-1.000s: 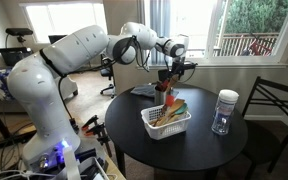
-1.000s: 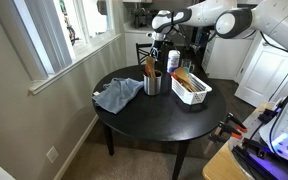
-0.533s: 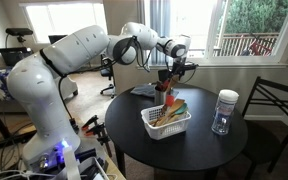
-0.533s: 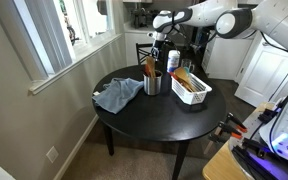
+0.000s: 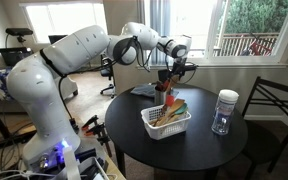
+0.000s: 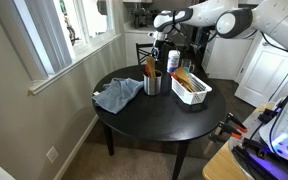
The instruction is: Remove the spoon from the tin can
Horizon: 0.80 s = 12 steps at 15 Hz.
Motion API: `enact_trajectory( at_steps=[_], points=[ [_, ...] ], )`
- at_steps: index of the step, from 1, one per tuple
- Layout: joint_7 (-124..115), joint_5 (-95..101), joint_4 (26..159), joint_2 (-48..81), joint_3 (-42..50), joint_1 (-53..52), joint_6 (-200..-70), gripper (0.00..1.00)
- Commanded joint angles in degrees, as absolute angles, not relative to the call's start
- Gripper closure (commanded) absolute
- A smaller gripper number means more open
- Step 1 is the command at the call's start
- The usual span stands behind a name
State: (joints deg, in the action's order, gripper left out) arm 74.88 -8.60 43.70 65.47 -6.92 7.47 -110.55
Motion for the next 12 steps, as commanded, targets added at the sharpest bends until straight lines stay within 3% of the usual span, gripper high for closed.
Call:
enact_trajectory(
  at_steps=[1,12],
  points=[
    [72.7,-9.8,42.5,66.1,-7.5,7.7,-110.2,0.00],
    [71.8,-8.5,42.6,64.9,-7.8,5.4,-109.1,0.00]
  ],
)
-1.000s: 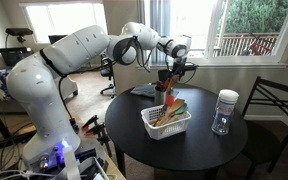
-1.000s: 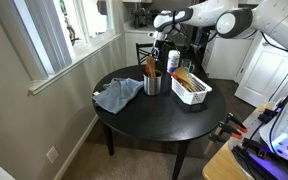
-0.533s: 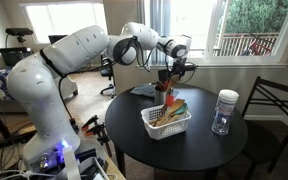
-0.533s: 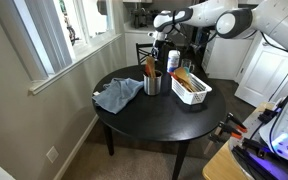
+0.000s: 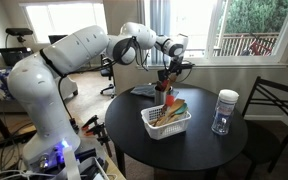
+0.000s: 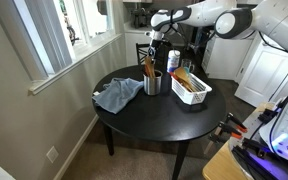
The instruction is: Remove the spoon from the tin can
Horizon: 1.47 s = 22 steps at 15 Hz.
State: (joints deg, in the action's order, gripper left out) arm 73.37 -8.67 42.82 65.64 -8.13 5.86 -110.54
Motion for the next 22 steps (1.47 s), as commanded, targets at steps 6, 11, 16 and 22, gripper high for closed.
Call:
enact_trajectory(
  at_steps=[6,11,16,22],
  points=[
    [71.4,-8.4,42.4,64.3,-7.5,5.0,-107.9,0.00],
    [71.6,-8.5,41.9,64.5,-7.5,5.1,-105.5,0.15],
    [71.5,-8.3,41.6,64.6,-7.2,4.9,-103.4,0.54],
    [71.7,-8.0,41.1,64.4,-7.0,4.6,-102.8,0.91]
  ],
)
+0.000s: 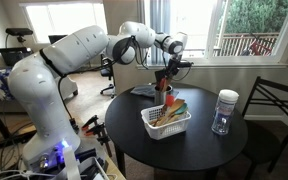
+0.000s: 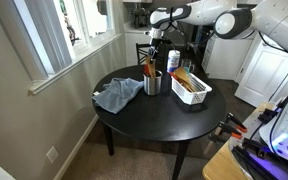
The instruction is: Remove the spoon from the tin can
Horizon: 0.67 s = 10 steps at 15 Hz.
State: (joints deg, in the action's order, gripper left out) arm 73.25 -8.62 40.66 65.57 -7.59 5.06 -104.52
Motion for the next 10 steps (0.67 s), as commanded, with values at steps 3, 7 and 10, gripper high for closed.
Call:
enact_trajectory(
  at_steps=[3,7,10],
  points=[
    [71.6,-7.8,40.7,63.9,-6.8,4.4,-101.8,0.90],
    [70.5,-6.8,40.1,62.4,-5.7,3.6,-100.4,0.90],
    [68.4,-5.7,39.0,60.8,-4.0,2.5,-98.1,0.91]
  ],
)
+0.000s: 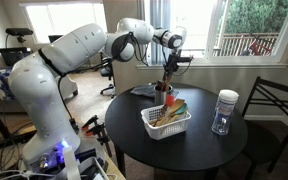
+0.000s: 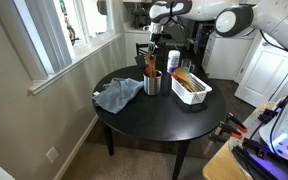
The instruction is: Remove the spoon from the tin can
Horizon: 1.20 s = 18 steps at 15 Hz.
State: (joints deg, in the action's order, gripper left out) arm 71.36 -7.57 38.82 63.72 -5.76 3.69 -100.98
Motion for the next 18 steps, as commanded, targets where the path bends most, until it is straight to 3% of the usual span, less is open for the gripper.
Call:
enact_trajectory(
  at_steps=[1,8,18],
  points=[
    [68.0,-5.5,38.5,60.3,-3.7,2.2,-97.2,0.90],
    [62.3,-4.5,34.7,56.3,-1.0,-0.1,-88.3,0.90],
    [59.1,-4.7,30.4,53.8,1.7,-1.2,-85.8,0.91]
  ],
)
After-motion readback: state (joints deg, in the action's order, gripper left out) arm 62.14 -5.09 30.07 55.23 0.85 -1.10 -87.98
